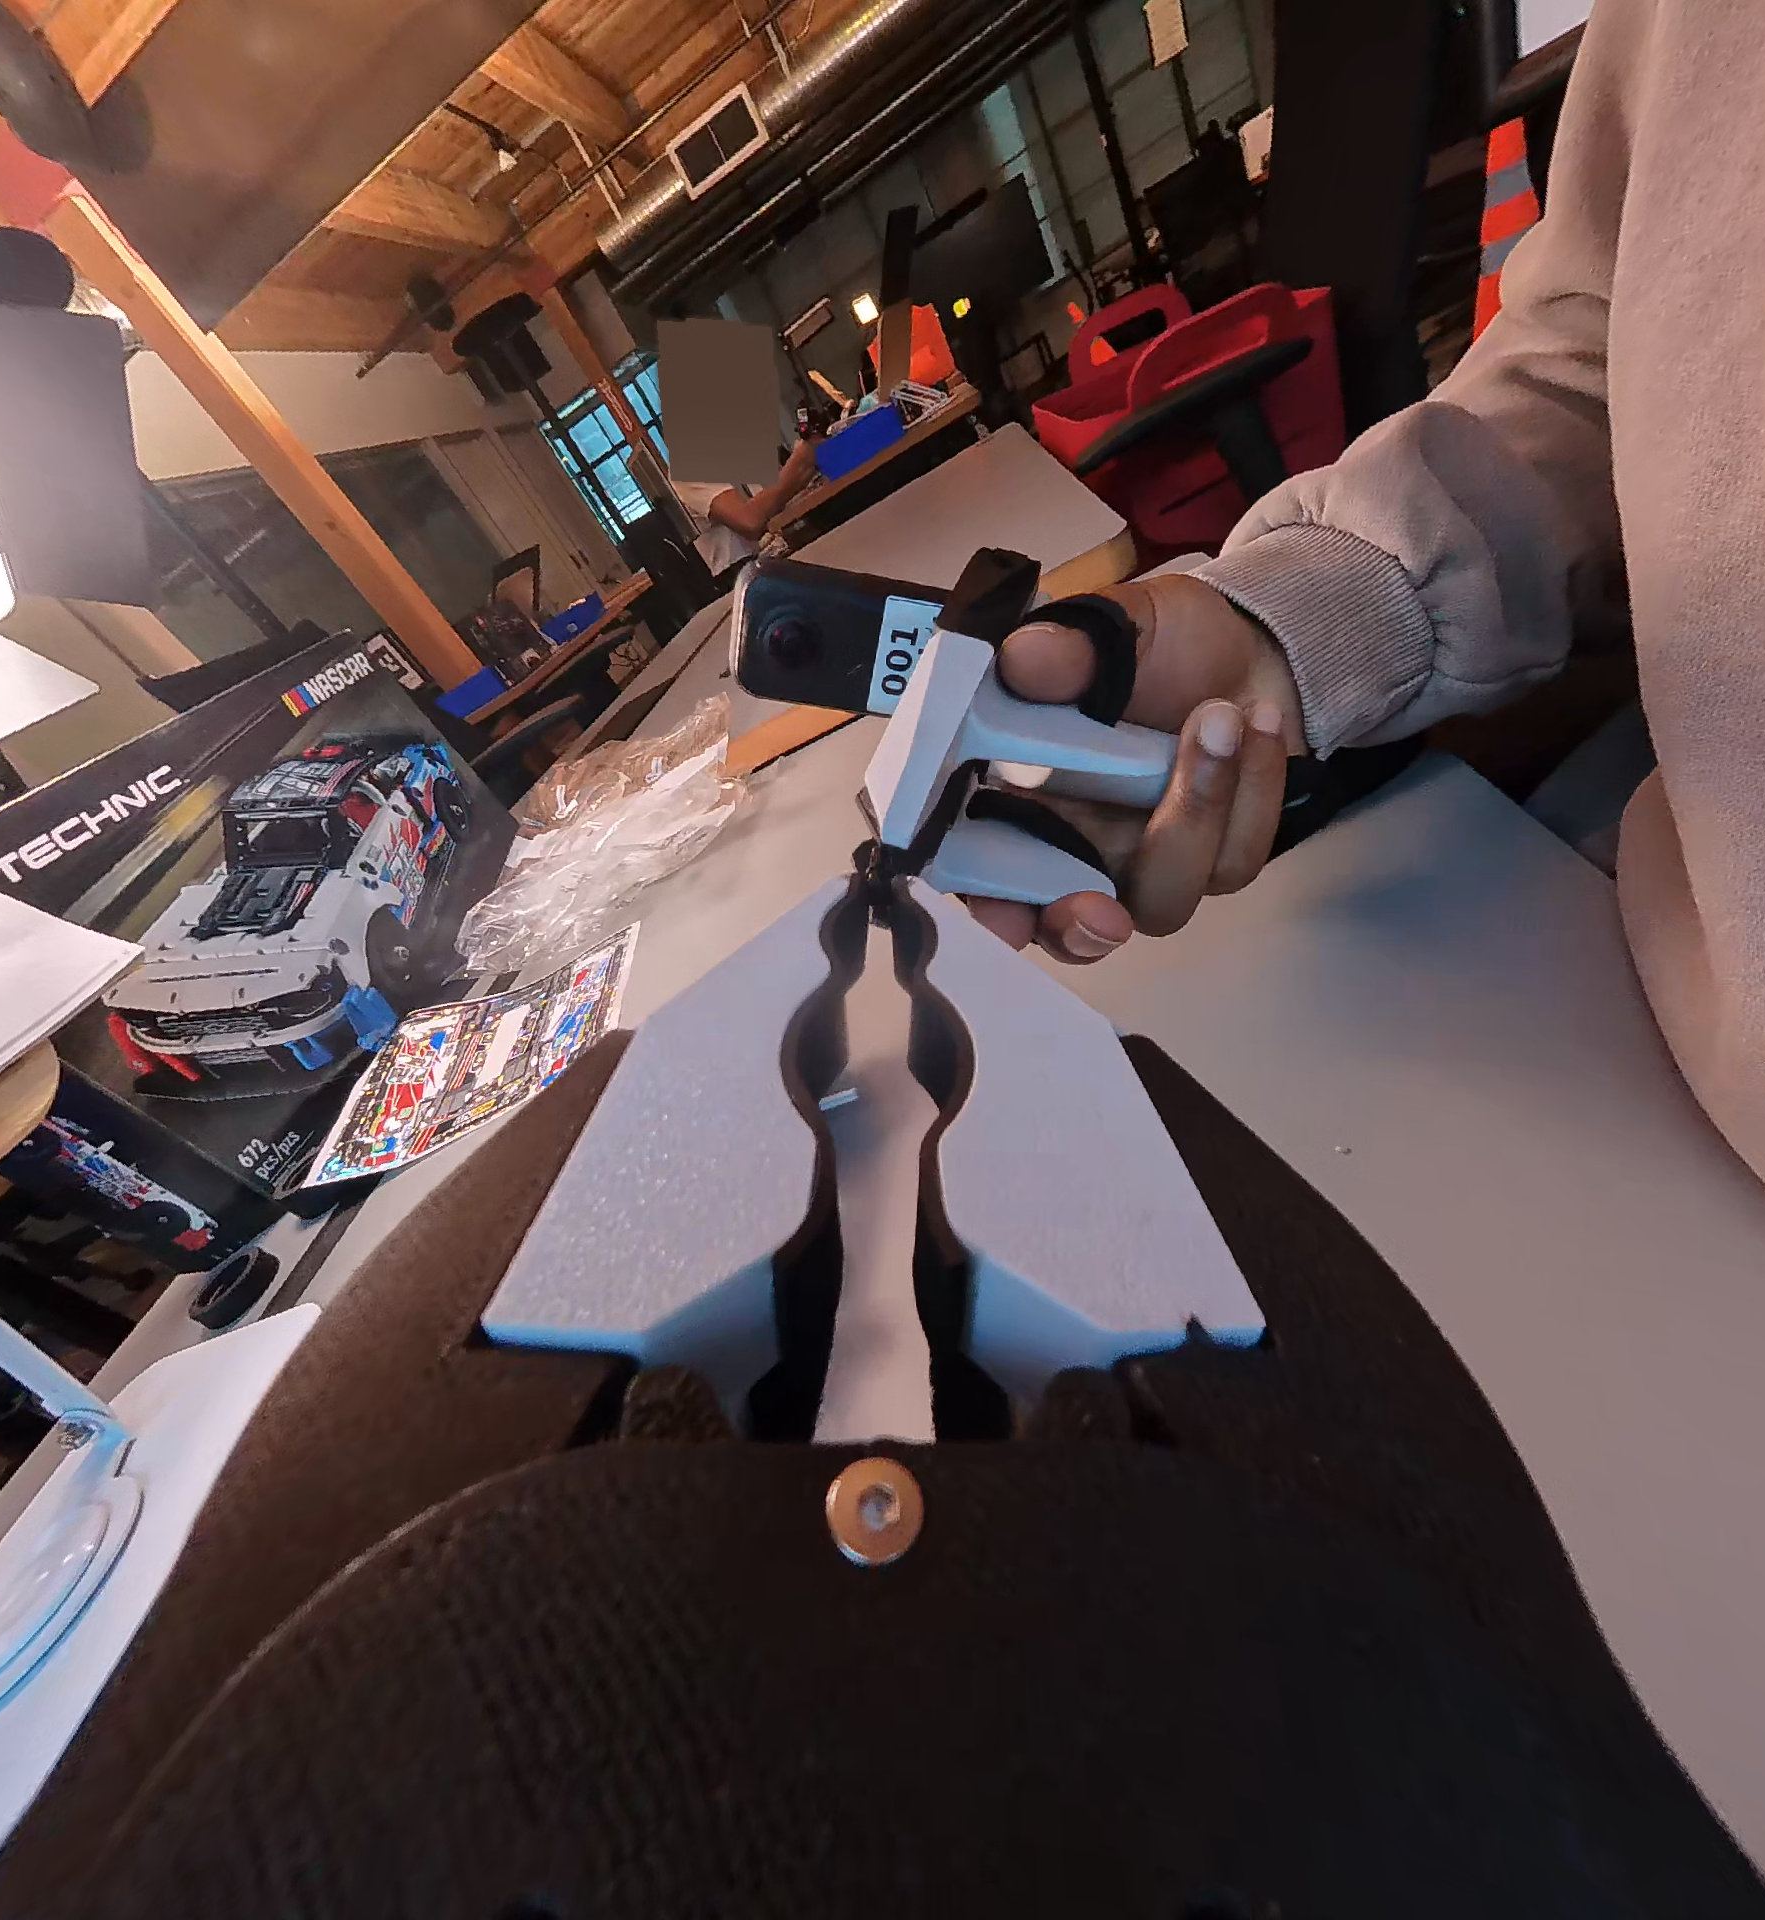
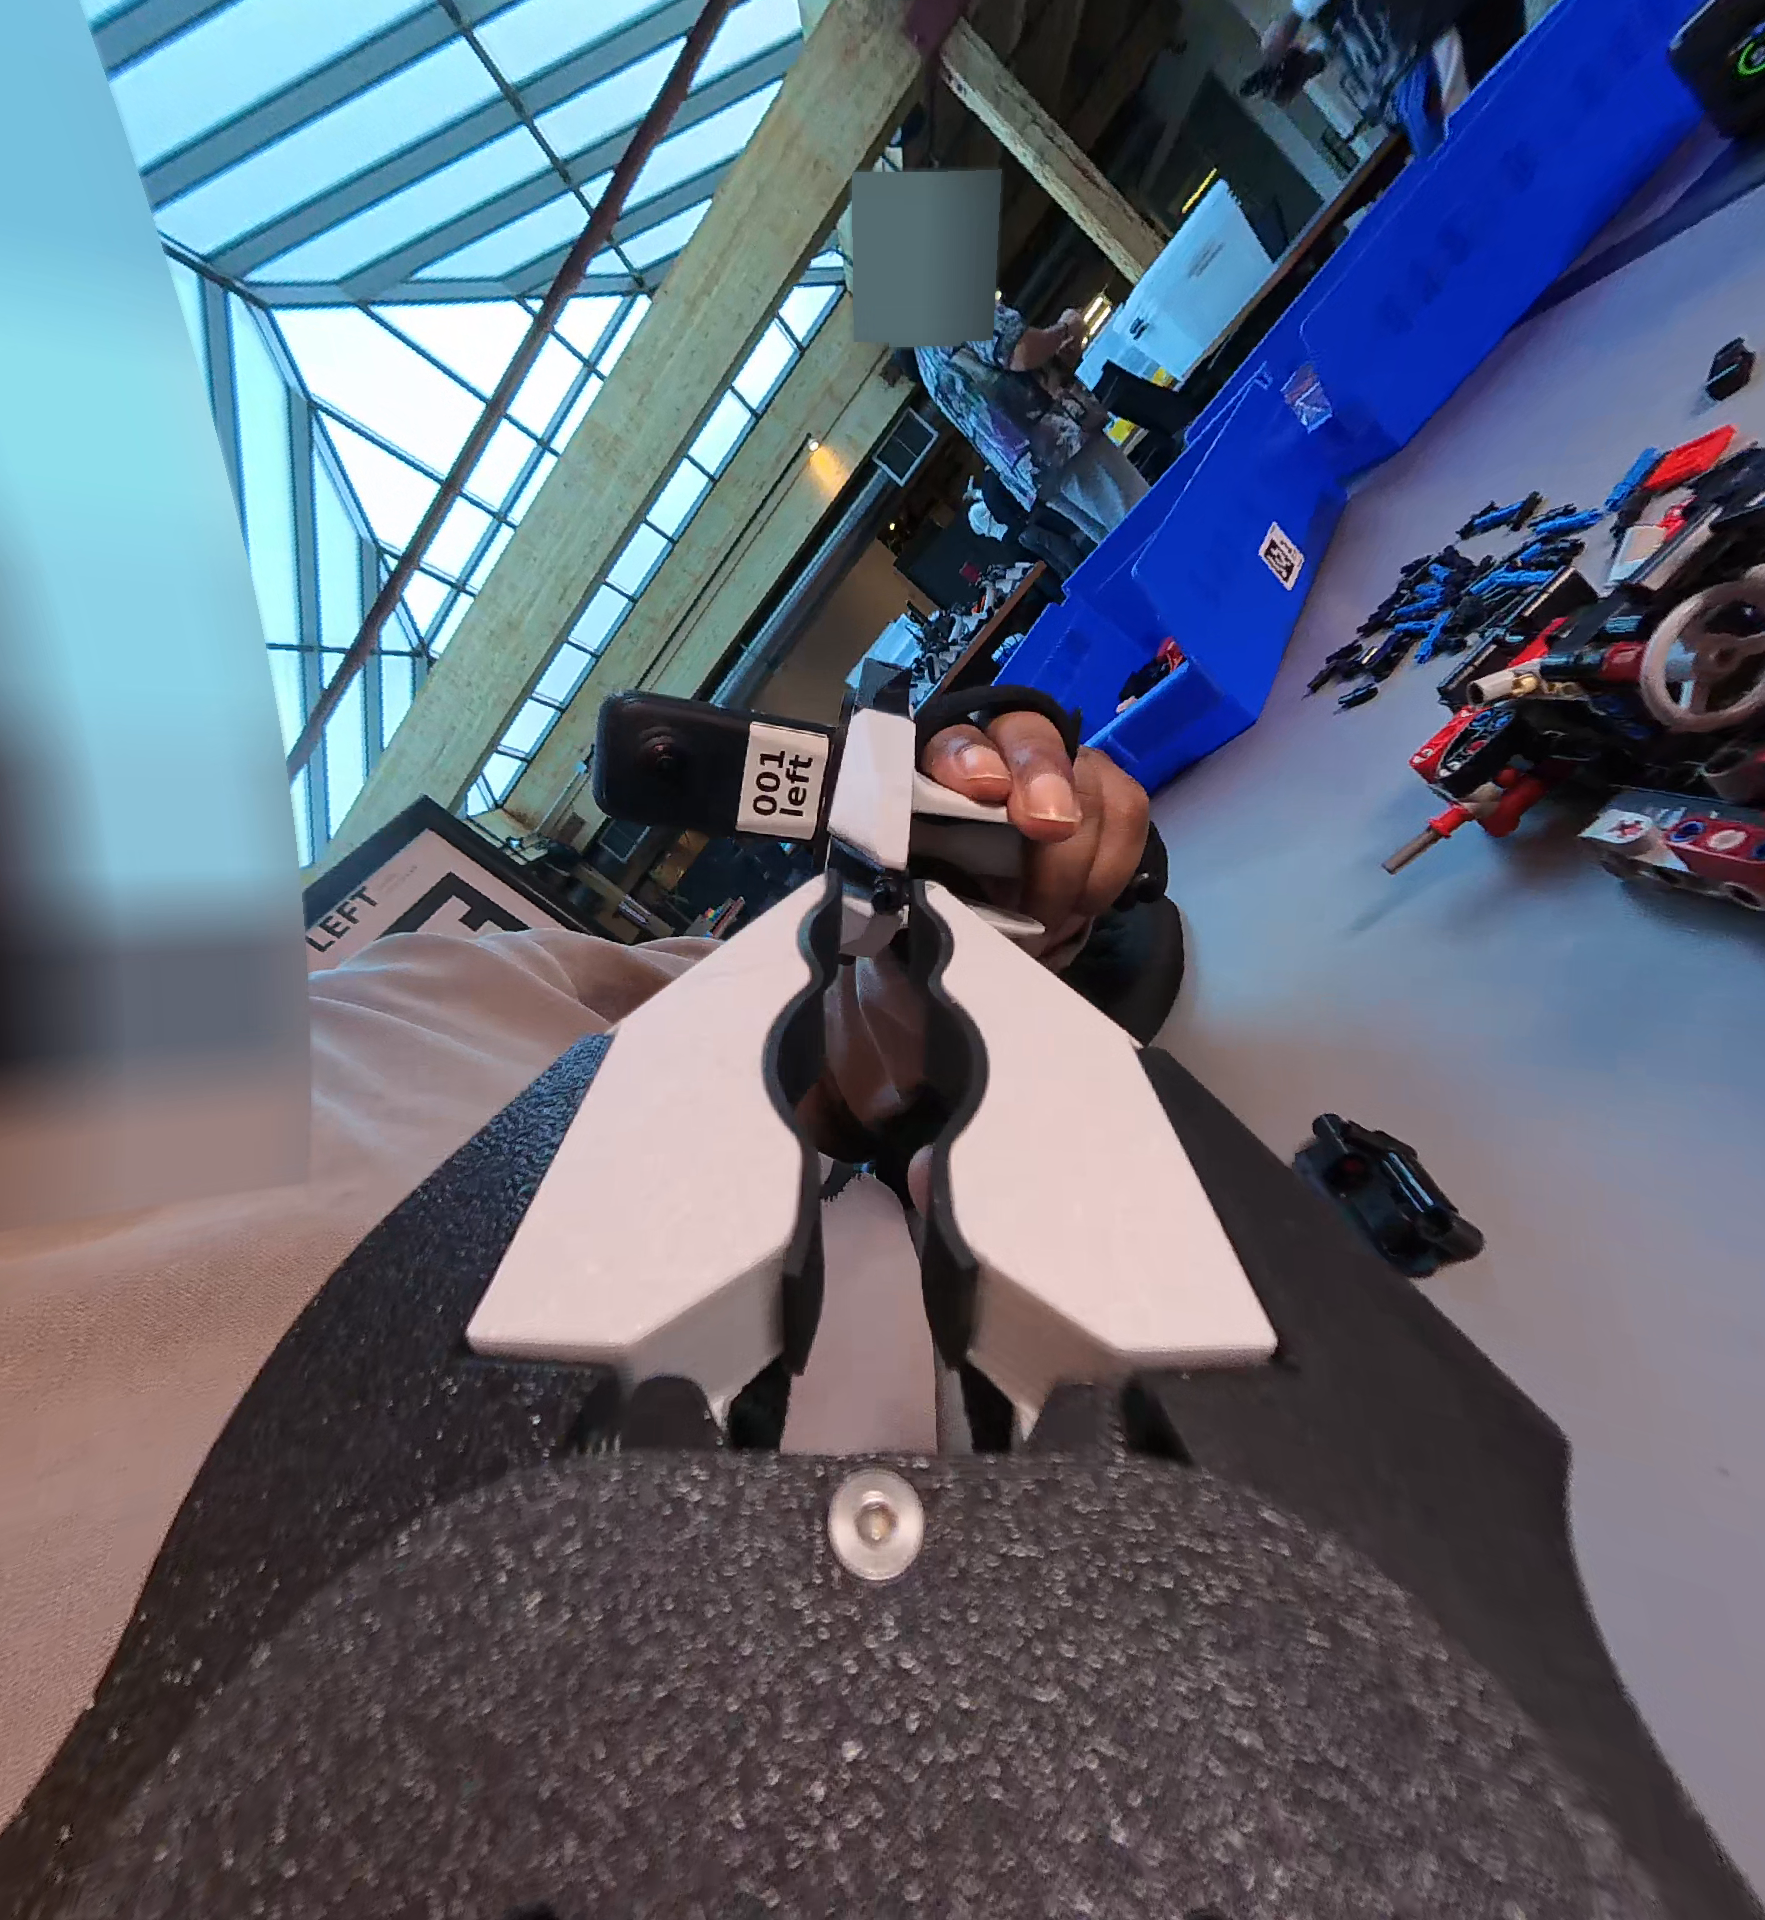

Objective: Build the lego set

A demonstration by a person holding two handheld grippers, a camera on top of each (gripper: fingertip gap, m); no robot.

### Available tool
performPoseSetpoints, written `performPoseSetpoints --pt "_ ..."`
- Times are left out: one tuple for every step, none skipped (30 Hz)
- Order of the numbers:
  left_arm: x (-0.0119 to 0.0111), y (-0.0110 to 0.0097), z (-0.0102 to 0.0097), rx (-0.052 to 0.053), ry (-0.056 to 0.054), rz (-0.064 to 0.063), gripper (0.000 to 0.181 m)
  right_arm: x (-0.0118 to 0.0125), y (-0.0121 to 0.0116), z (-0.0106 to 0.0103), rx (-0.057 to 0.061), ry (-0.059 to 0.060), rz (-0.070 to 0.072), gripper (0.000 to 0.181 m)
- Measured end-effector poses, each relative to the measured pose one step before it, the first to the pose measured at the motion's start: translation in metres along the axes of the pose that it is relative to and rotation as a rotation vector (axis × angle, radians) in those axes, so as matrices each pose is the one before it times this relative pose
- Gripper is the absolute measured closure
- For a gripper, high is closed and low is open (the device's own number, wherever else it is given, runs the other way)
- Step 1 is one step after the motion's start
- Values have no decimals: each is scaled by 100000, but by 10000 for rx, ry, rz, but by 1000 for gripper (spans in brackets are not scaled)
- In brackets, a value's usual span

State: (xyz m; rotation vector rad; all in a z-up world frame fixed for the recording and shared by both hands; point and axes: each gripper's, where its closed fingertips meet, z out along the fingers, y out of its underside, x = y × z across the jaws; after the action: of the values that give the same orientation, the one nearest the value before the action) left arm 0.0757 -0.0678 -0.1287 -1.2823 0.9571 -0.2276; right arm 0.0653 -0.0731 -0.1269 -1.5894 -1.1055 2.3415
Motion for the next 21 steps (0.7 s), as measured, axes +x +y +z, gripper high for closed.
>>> performPoseSetpoints --pt "-2 -22 -2 -3 -17 40 180 52 1 -5 -16 57 -29 173" --pt "38 17 19 -23 10 35 180 63 20 10 -18 69 -51 175" --pt "34 21 14 -20 20 8 180 24 8 -14 -10 31 -24 175" --pt "-3 20 4 -15 1 7 180 -12 -1 -11 -16 -5 15 175" --pt "9 37 1 -19 1 21 180 33 19 -12 -22 29 -11 175" --pt "35 42 22 -30 17 9 180 66 49 -12 -35 59 -47 175" --pt "13 33 16 -18 7 2 180 47 4 -26 -5 40 -28 175" --pt "3 3 4 -4 -1 3 180 15 -30 -39 10 -1 22 175" --pt "16 24 10 -15 15 -2 180 6 -24 -33 10 -3 23 175" --pt "11 43 16 -28 7 12 180 52 21 -23 -6 36 -4 176" --pt "1 32 5 -14 -11 32 180 54 3 -21 9 32 -19 177" --pt "13 17 15 -9 7 9 180 15 5 -15 5 11 -1 177" --pt "12 11 3 -6 6 -13 180 30 -2 -25 9 8 7 178" --pt "-5 20 7 -10 4 -4 180 36 2 -12 9 12 7 178" --pt "13 36 13 -13 9 -20 180 47 24 -17 -13 11 -18 179" --pt "10 135 35 -52 17 -91 180 122 21 -23 -29 64 -60 179" --pt "-20 294 103 -106 49 -227 180 291 46 -83 -110 168 -180 180" --pt "-211 425 128 -149 -22 -464 175 464 9 -160 -204 294 -337 179" --pt "-412 662 127 -270 10 -752 157 353 -202 -339 -206 192 -355 180" --pt "-239 1199 172 -638 321 -994 146 475 -345 -447 -245 304 -335 180" --pt "-104 1234 137 -647 441 -909 145 708 -322 -490 -355 549 -614 180"
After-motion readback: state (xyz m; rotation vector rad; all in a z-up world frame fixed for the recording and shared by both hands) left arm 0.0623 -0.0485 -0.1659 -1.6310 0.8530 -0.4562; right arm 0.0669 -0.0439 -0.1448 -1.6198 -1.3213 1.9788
